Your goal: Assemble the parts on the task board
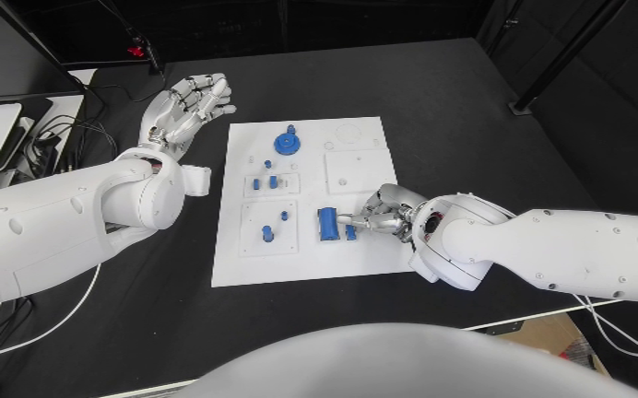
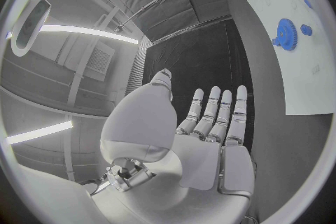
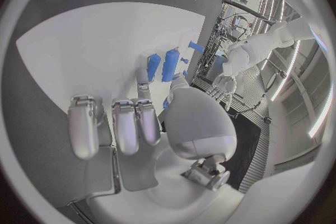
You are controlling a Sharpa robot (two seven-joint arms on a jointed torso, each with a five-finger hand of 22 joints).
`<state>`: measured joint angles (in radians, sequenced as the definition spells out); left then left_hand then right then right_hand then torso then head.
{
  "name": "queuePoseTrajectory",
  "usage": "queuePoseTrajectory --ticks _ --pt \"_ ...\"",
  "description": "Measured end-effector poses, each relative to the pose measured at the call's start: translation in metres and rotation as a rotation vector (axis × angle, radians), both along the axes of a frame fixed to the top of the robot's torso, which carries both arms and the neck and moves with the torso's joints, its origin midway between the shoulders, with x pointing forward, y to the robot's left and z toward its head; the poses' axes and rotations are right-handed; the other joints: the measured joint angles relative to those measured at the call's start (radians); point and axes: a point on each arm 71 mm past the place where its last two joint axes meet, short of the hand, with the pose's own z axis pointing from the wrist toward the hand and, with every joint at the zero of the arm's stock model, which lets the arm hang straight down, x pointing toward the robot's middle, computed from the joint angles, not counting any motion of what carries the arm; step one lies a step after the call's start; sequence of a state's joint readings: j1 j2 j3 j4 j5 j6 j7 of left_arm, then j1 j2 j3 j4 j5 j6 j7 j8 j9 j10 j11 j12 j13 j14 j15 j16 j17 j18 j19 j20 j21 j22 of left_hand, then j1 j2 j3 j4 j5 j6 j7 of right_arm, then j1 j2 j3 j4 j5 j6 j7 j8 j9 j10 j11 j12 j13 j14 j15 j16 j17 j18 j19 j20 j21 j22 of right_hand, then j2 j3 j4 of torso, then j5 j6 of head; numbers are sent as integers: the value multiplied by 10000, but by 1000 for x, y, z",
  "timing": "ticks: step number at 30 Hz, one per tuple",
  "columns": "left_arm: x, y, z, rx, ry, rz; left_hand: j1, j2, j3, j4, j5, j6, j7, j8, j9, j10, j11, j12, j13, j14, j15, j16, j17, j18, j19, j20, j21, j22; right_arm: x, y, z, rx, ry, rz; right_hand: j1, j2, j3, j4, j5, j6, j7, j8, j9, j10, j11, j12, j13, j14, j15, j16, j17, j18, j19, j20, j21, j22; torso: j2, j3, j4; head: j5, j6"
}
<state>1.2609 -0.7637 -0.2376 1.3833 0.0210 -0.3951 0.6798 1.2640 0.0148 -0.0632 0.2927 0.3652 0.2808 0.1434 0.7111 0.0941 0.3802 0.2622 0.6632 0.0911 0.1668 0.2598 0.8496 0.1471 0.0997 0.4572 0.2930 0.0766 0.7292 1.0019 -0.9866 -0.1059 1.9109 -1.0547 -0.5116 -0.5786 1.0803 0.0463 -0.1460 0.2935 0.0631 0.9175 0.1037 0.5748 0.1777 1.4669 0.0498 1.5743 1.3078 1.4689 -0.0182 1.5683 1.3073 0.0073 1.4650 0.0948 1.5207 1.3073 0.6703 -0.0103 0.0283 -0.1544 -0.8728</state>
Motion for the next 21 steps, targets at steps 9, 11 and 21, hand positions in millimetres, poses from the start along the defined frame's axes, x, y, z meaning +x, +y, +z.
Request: queuePoseTrajectory --ticks 9,11,21 --pt "0 0 0 -1 1 -1 0 0 0 0 42 0 0 0 -12 0 0 0 -2 0 0 39 -11 0 0 0 0 0 0 0 1 93 -72 -65 154 155 -194 -26 201 36 -36 410 419 -37 -109 0 0 -37 -108 0 -1 0 1 -72 0 0 0 0 0 -12 0" --pt "0 0 0 -1 0 -2 0 0 0 0 42 0 0 0 -12 0 0 42 -12 0 0 39 -16 1 0 0 0 0 0 -1 1 113 -93 -90 161 161 -210 -42 202 36 -36 436 485 -31 -114 0 0 -37 -108 0 0 0 1 -72 0 0 0 0 1 -17 0" --pt "0 0 0 0 -1 -3 0 0 0 0 41 0 0 -1 -11 0 0 40 -13 0 0 39 -21 1 0 0 0 0 -2 -10 1 -107 -30 39 1928 -206 -243 -142 69 28 -289 1303 1414 -2 -323 0 0 -19 -269 0 7 0 31 -250 -47 0 0 4 7 -12 0"
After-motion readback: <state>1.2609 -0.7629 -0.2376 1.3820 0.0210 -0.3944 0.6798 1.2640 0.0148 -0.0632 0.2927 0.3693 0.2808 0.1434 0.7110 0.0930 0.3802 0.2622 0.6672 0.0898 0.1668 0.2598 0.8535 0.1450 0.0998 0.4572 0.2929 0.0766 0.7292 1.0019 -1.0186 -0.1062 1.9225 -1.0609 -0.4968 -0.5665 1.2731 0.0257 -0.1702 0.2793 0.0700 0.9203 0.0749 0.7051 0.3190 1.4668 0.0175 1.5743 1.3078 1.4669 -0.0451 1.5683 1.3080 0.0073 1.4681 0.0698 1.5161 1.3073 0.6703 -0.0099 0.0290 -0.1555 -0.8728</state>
